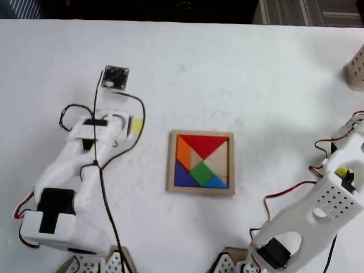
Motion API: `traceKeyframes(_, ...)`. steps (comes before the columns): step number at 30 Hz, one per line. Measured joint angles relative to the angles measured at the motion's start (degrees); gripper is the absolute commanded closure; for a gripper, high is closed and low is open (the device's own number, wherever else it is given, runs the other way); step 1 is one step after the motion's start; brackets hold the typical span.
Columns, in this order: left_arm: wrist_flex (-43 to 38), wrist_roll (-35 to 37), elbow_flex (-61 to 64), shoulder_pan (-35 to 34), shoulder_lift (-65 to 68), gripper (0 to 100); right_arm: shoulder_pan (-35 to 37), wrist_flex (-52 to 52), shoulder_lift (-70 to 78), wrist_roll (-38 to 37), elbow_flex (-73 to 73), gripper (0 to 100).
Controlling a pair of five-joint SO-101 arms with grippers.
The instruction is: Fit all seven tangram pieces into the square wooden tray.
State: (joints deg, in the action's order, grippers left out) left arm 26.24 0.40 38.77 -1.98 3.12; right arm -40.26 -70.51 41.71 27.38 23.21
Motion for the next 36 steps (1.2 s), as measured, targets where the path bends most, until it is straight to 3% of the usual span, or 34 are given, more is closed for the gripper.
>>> traceKeyframes(19,0.0,0.0,0.0,0.0,0.0,71,-1.1,-8.5,-5.6,-0.1,1.8,84.4)
traceKeyframes(25,0.0,0.0,0.0,0.0,0.0,71,-1.2,-11.4,-9.4,-3.9,1.8,84.2)
traceKeyframes(31,0.0,0.0,0.0,0.0,0.0,71,-1.1,-13.6,-9.8,-7.1,1.8,71.4)
traceKeyframes(36,0.0,0.0,0.0,0.0,0.0,71,-1.1,-14.1,-10.4,-8.6,1.7,70.5)
